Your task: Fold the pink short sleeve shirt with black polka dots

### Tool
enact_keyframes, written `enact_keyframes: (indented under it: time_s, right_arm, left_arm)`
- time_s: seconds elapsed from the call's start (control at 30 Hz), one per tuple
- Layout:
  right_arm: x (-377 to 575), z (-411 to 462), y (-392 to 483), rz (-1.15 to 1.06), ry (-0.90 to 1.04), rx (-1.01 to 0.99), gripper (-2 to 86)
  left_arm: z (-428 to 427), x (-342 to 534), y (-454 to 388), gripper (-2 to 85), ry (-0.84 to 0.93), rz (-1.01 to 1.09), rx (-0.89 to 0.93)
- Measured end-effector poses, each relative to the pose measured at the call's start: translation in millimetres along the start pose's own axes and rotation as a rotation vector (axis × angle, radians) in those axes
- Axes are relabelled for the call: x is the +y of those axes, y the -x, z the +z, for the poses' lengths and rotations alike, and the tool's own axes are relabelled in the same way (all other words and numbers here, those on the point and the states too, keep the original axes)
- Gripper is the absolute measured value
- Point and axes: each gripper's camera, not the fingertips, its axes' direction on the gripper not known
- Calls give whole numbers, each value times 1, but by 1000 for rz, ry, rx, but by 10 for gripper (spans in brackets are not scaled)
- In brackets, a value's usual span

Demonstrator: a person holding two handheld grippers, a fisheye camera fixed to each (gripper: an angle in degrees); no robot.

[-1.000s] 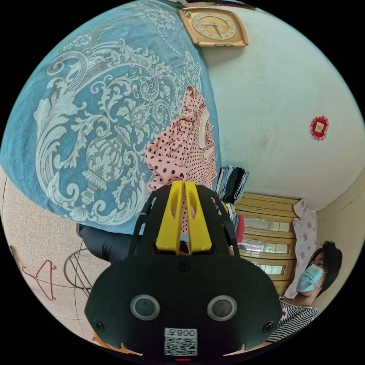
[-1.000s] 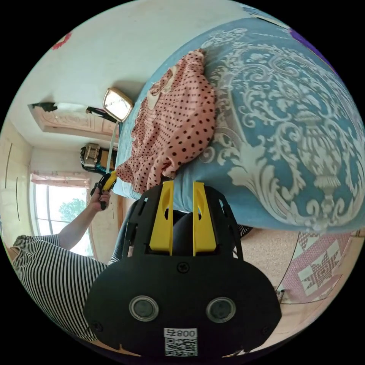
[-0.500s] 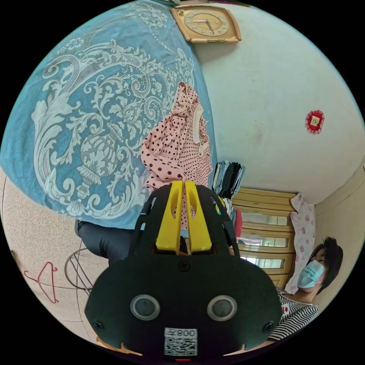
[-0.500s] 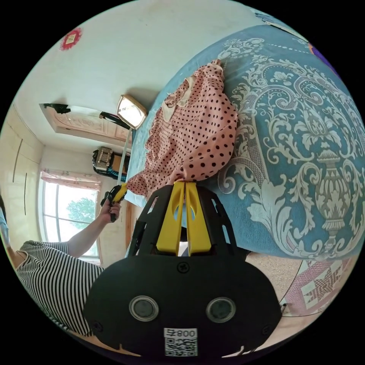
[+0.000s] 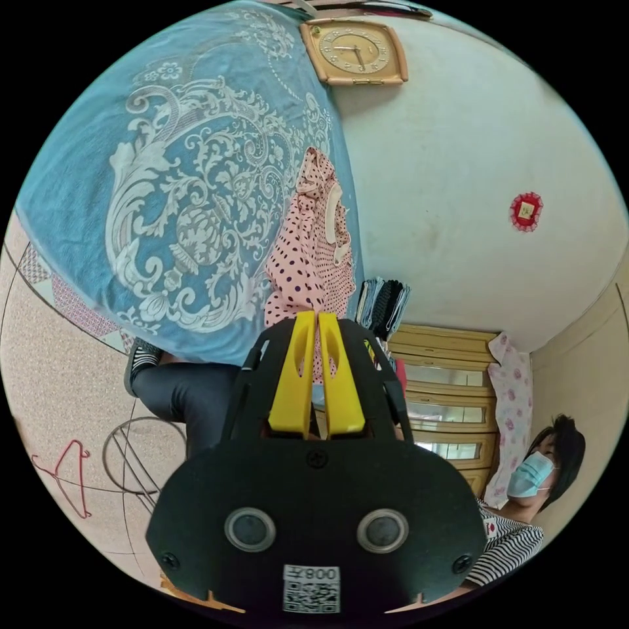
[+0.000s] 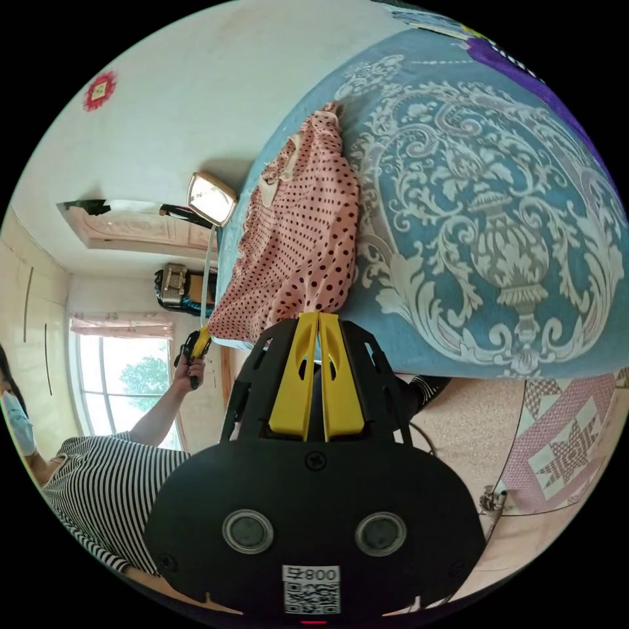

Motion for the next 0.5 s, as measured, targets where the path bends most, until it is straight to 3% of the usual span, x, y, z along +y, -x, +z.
enact_keyframes:
  time_s: [0.5]
  right_arm:
    - [12,-8,-5,47,-63,-70,92]
  left_arm:
    - [6,-2,-2,7,23,-12,-34]
